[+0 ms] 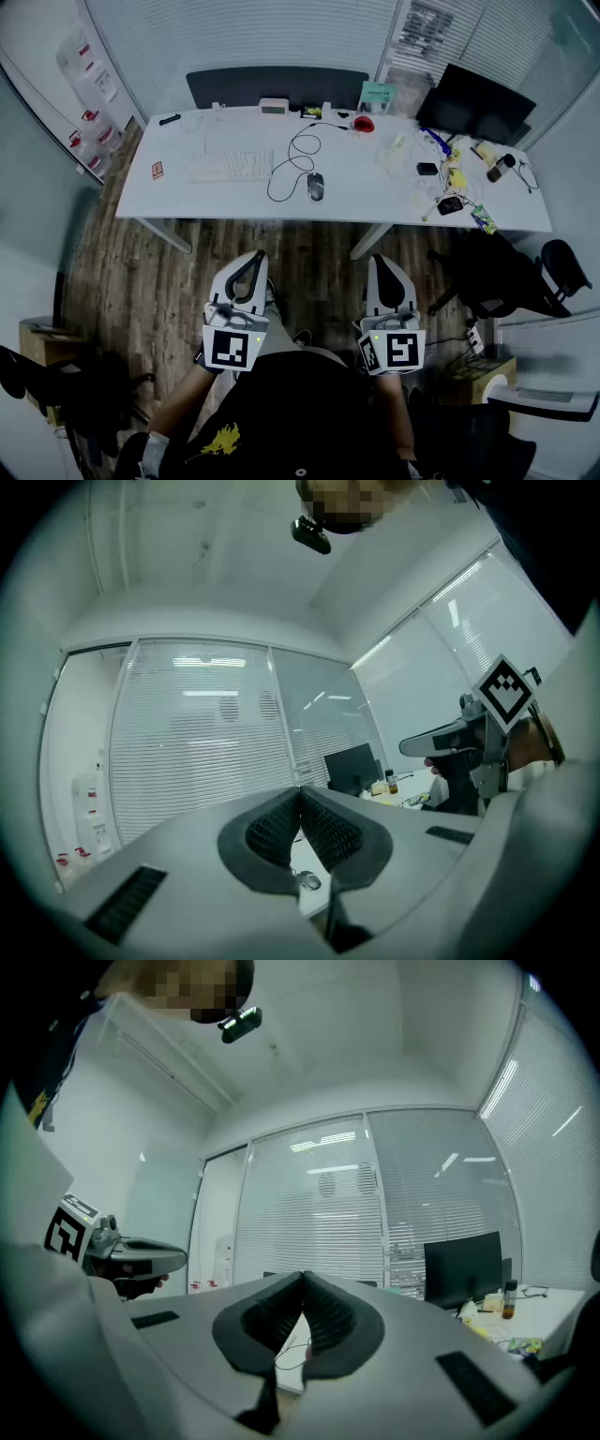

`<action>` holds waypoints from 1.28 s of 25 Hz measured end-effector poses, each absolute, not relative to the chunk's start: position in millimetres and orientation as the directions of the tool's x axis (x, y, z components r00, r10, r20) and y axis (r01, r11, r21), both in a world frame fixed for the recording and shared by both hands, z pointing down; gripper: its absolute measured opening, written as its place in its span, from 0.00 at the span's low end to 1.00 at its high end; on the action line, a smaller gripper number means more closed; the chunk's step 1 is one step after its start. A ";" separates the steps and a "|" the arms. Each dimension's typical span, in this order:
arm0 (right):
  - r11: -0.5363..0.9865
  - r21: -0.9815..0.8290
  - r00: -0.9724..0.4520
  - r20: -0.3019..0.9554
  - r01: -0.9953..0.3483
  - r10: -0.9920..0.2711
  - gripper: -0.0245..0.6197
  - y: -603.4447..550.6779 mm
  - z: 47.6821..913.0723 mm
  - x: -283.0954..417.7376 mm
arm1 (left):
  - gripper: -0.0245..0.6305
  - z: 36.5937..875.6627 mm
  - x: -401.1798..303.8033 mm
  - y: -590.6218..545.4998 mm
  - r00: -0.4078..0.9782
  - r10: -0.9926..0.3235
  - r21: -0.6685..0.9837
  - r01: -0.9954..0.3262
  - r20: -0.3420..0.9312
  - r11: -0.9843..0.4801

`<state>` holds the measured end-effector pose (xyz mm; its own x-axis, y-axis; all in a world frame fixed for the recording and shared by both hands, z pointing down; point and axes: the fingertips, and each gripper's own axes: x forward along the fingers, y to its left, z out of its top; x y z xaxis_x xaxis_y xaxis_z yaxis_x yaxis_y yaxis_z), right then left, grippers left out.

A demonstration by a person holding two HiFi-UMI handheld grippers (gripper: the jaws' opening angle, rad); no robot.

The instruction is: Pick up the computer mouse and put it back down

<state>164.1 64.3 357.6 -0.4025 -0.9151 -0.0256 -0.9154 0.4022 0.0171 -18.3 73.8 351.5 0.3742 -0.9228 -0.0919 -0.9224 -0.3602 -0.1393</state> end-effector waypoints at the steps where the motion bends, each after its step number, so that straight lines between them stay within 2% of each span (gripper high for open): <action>1: 0.404 0.024 -0.405 -0.030 -0.914 -0.914 0.06 63.9 355.6 161.5 | 0.06 352.7 -20.6 72.7 0.372 -0.924 -0.138 -0.923 -0.091 -0.359; 9: 0.425 -0.022 -0.423 -0.068 -0.905 -0.903 0.06 56.9 353.8 153.9 | 0.06 361.5 -32.4 63.2 0.360 -0.929 -0.144 -0.927 -0.080 -0.347; 15: 0.418 0.015 -0.418 -0.068 -0.908 -0.906 0.06 54.6 351.4 154.8 | 0.06 361.3 -35.6 55.3 0.359 -0.930 -0.136 -0.928 -0.077 -0.347; 18: 0.415 0.021 -0.415 -0.052 -0.910 -0.908 0.06 53.4 355.2 156.5 | 0.06 360.6 -32.3 52.7 0.389 -0.919 -0.252 -0.897 -0.061 -0.363; 20: 0.414 0.035 -0.416 -0.041 -0.909 -0.909 0.06 53.7 357.4 157.7 | 0.17 360.7 -28.8 51.7 0.432 -0.902 -0.399 -0.830 -0.021 -0.389; 22: 0.406 0.042 -0.407 -0.035 -0.913 -0.913 0.06 52.9 358.4 161.3 | 0.19 360.4 -27.6 50.2 0.443 -0.896 -0.405 -0.823 -0.018 -0.399; 24: 0.398 0.036 -0.400 -0.033 -0.917 -0.916 0.07 51.5 358.6 165.1 | 0.22 361.6 -30.1 47.9 0.407 -0.912 -0.252 -0.889 -0.051 -0.382; 25: 0.401 0.029 -0.402 -0.030 -0.916 -0.915 0.12 51.5 359.3 166.3 | 0.28 363.8 -30.5 47.2 0.394 -0.918 -0.172 -0.909 -0.054 -0.380; 27: 0.414 0.016 -0.415 -0.023 -0.910 -0.910 0.15 52.3 361.5 168.0 | 0.48 371.7 -26.7 46.5 0.429 -0.903 -0.085 -0.900 -0.013 -0.427; 28: 0.421 0.015 -0.421 -0.021 -0.907 -0.907 0.19 52.3 362.7 168.7 | 0.61 376.8 -24.7 46.0 0.460 -0.888 -0.059 -0.886 0.019 -0.461; 29: 0.428 0.015 -0.428 -0.019 -0.904 -0.904 0.23 51.9 363.6 169.1 | 0.69 382.0 -24.7 45.4 0.483 -0.874 -0.044 -0.873 0.052 -0.486; 31: 0.442 0.005 -0.442 -0.021 -0.897 -0.897 0.36 50.2 364.4 168.2 | 0.76 388.7 -29.1 44.1 0.494 -0.864 -0.054 -0.864 0.100 -0.500; 32: 0.448 -0.011 -0.447 -0.026 -0.894 -0.894 0.48 49.1 364.4 167.1 | 0.79 388.9 -31.5 43.3 0.489 -0.866 -0.069 -0.865 0.104 -0.497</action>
<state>167.1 49.1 364.4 -0.4475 -0.8939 -0.0255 -0.8940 0.4478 -0.0113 -31.5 43.3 388.9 0.4890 -0.8661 0.1042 -0.8652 -0.4967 -0.0686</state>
